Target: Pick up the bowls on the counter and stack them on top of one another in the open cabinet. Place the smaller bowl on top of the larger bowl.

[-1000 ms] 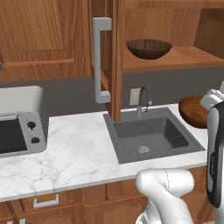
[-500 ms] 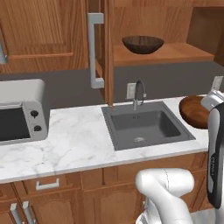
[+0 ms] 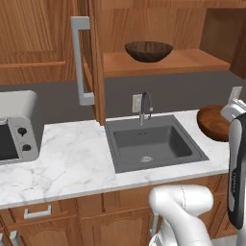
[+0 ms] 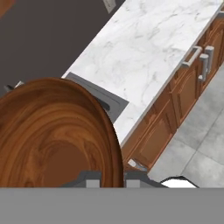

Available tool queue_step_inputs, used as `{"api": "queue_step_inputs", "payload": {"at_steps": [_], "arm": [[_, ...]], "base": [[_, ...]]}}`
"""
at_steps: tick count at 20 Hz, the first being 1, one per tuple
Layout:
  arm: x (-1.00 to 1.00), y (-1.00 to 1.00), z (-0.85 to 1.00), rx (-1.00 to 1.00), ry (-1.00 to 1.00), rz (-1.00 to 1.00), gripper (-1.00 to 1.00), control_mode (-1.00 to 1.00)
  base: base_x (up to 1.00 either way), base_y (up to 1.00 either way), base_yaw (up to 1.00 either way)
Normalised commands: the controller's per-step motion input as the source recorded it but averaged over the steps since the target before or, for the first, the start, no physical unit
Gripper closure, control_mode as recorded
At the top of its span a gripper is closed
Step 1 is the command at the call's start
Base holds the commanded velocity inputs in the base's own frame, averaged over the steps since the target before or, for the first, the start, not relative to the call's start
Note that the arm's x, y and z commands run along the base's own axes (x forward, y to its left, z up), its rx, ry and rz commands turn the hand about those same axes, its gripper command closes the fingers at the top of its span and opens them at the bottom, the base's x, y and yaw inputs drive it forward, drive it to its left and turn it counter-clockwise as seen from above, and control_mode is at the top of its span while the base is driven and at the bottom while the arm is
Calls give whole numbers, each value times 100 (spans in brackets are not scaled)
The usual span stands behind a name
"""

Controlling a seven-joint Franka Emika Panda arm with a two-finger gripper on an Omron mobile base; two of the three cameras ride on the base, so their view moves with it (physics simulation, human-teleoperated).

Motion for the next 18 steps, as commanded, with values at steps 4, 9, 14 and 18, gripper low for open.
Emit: {"api": "queue_step_inputs", "payload": {"at_steps": [4, 9, 14, 18], "arm": [[0, 0, 0, 0, 0, 0, 100, 100], [0, 0, 0, 0, 0, 0, 100, 100], [0, 0, 0, 0, 0, 0, 100, 100], [0, 0, 0, 0, 0, 0, 100, 100]], "base": [[62, 13, -2], [62, 12, -2], [62, 4, 0], [54, 4, -2]]}}
